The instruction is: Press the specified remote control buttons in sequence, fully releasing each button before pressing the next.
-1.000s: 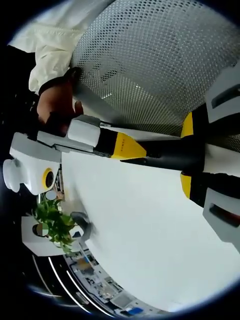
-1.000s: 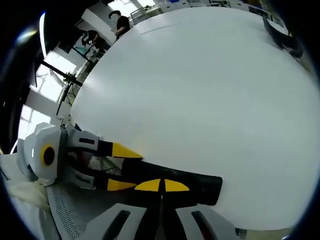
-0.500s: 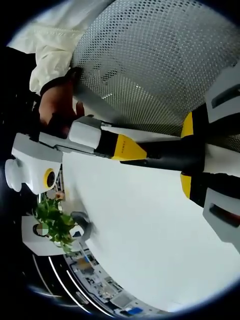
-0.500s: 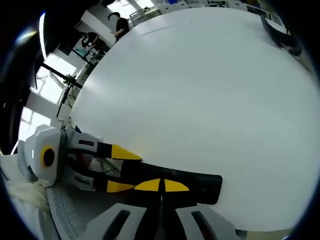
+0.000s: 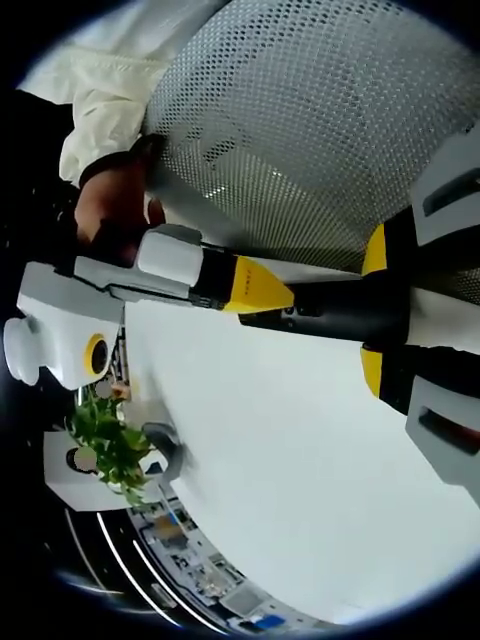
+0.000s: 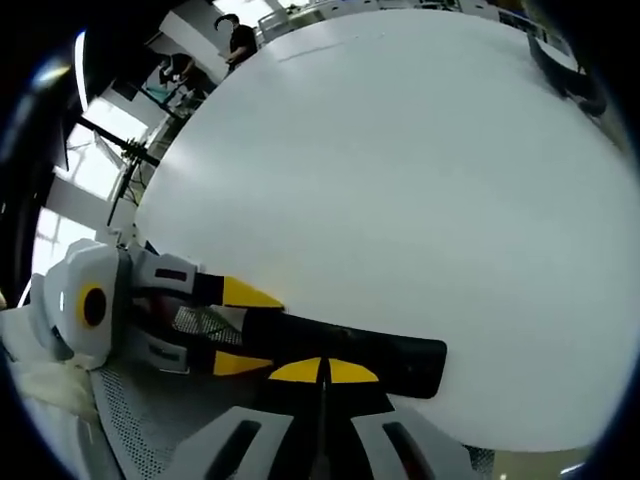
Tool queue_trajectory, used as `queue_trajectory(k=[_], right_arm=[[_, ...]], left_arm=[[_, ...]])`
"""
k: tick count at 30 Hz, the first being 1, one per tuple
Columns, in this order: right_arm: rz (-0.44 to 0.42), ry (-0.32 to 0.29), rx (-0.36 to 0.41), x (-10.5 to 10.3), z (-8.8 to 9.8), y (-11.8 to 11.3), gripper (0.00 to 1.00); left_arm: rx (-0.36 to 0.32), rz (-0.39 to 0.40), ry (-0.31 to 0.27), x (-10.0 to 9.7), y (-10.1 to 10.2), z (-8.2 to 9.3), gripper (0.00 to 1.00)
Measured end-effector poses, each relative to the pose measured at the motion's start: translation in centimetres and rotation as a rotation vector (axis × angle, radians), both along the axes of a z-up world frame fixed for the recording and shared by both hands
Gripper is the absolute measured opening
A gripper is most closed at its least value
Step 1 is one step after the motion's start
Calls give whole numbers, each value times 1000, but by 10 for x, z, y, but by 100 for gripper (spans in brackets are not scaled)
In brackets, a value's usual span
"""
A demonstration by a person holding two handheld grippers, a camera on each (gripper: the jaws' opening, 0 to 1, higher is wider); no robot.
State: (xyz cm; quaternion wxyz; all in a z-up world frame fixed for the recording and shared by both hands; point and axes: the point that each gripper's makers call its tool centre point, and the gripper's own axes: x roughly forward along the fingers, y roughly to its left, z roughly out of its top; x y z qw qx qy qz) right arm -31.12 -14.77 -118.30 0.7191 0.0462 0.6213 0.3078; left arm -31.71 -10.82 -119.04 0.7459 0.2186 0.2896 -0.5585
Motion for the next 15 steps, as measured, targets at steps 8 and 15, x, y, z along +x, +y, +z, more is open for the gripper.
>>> queue_trajectory(k=[8,15], right_arm=[[-28,24,4,-1,0,-2,0],[-40,38,15,-1,-1,-2,0]], left_arm=[[-1,-1,-1,0,0,0,24],[-3,-1,-2,0,0,0,24]])
